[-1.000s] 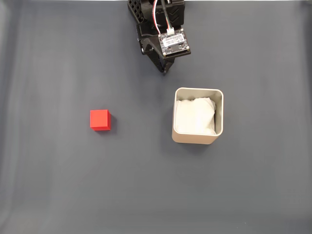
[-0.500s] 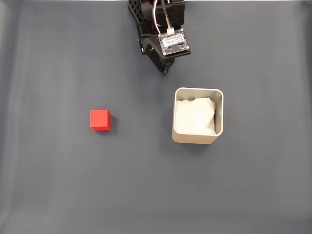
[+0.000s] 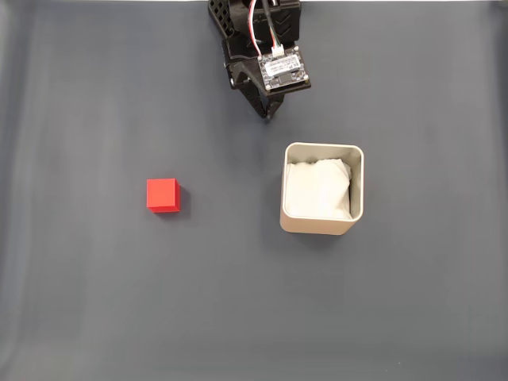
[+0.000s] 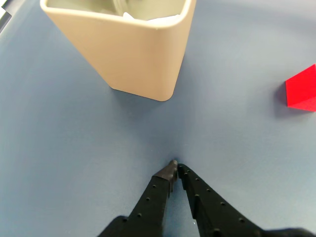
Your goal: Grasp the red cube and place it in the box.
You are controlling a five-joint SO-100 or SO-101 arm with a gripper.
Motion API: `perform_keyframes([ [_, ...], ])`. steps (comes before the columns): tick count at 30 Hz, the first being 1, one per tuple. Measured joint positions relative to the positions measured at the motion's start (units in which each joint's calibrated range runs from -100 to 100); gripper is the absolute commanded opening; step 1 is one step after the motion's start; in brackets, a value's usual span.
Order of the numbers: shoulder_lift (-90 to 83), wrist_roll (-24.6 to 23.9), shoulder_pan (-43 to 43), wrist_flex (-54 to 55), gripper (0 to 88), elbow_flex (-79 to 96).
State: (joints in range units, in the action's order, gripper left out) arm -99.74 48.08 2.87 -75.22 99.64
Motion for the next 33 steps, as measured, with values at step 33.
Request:
perform_keyframes([
  [33, 6.7, -4.2, -1.0, 28.7, 0.3, -9.1],
])
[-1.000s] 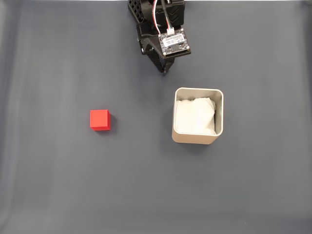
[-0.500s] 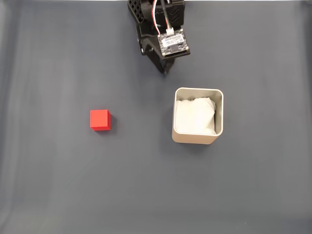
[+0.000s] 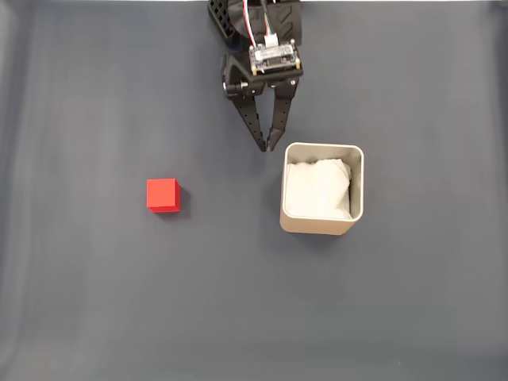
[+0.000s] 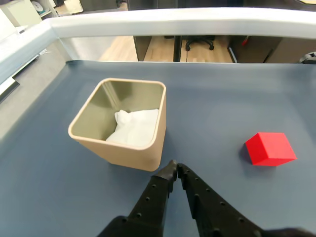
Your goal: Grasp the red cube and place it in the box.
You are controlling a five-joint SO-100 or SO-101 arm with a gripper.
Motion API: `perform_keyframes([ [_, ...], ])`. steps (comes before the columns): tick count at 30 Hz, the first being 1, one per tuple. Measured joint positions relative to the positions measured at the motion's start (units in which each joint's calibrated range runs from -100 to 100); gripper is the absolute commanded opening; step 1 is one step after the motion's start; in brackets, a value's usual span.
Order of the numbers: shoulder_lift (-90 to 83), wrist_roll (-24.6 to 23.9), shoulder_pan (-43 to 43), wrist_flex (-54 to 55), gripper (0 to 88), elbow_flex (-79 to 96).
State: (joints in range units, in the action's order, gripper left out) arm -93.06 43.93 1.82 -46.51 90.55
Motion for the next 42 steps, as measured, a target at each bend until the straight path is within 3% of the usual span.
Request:
perform_keyframes([
  [7, 13.8, 0.6, -1.6, -1.4, 0.3, -17.6],
  [14, 27.4, 5.0, -7.7, -7.7, 0.3, -32.3],
  [30, 42.1, 16.0, -24.6, -9.0, 0.3, -38.3],
  [42, 50.5, 19.4, -31.1, -4.7, 2.4, -41.8],
])
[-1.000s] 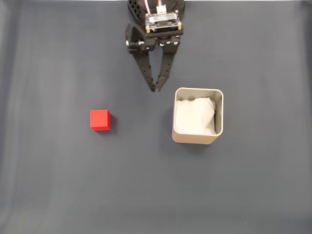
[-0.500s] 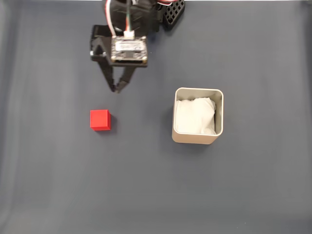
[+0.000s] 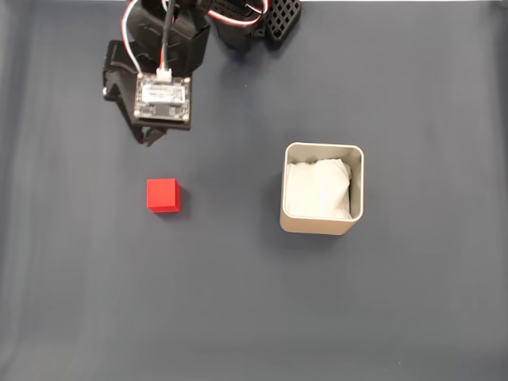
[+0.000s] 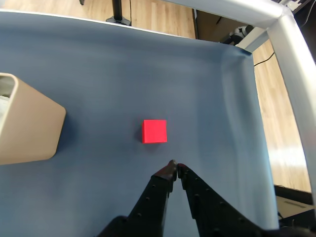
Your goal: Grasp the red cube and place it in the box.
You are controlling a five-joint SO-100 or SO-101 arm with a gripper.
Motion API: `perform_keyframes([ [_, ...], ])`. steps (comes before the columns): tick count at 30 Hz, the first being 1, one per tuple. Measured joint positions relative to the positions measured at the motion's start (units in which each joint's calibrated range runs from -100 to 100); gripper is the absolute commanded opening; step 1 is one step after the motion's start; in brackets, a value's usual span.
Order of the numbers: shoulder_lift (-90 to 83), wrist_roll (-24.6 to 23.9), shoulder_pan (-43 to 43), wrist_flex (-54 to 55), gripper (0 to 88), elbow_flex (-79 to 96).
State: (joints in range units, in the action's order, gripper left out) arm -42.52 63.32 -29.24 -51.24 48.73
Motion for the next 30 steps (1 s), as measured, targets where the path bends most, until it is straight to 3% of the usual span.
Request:
perform_keyframes([
  [17, 4.2, -1.8, -0.6, 4.3, 31.9, -2.5],
  [30, 4.2, -3.0, -0.1, 6.3, 39.6, -2.5],
])
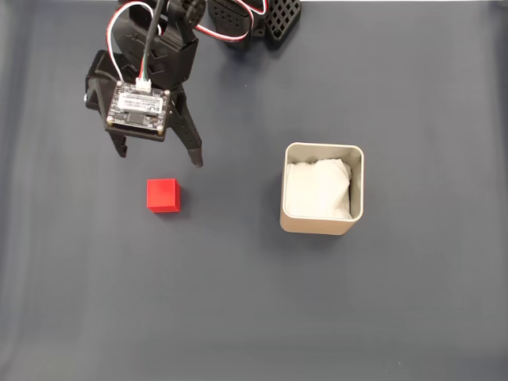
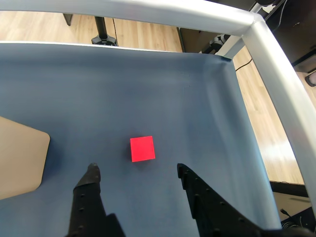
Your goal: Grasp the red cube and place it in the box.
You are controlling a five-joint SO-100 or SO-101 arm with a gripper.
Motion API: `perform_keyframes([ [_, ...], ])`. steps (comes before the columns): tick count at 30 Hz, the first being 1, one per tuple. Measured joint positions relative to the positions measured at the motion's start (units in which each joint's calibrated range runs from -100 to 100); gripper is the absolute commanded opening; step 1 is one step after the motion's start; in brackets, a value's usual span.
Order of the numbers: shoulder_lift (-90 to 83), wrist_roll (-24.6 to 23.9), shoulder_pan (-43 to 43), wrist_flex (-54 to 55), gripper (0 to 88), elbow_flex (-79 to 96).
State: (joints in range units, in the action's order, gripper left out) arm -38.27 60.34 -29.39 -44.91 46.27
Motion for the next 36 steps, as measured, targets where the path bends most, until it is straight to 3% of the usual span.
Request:
perform_keyframes([
  [36, 13.1, -2.0, 3.9, 16.7, 41.0, 5.8],
])
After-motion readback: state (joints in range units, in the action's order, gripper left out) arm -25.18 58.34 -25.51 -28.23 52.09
